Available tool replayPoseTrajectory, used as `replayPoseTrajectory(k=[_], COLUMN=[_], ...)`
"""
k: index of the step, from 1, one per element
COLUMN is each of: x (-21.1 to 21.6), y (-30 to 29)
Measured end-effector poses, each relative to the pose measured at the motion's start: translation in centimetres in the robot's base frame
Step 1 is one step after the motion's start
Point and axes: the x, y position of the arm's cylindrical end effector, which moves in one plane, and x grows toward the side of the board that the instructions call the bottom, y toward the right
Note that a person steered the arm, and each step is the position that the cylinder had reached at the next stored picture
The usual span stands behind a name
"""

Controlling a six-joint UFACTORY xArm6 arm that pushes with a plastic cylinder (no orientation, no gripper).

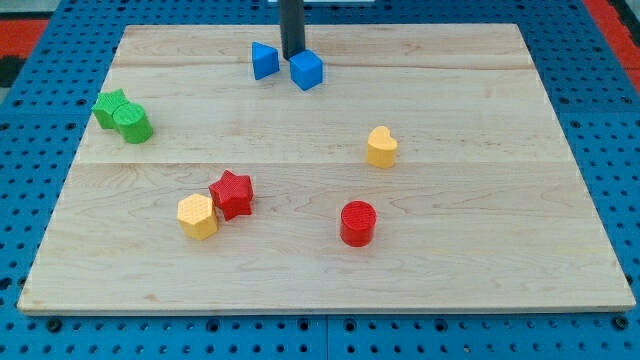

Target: Drag the blue triangle into the left side of the blue cube

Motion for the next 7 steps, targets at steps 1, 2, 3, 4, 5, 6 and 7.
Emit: replayPoseTrajectory(k=[1, 2, 3, 4, 5, 6, 7], x=[-0.4, 6.4, 9.9, 5.8, 1.0, -0.7, -2.7], y=[0.9, -1.7, -1.8, -0.7, -4.1, -11.3, -12.3])
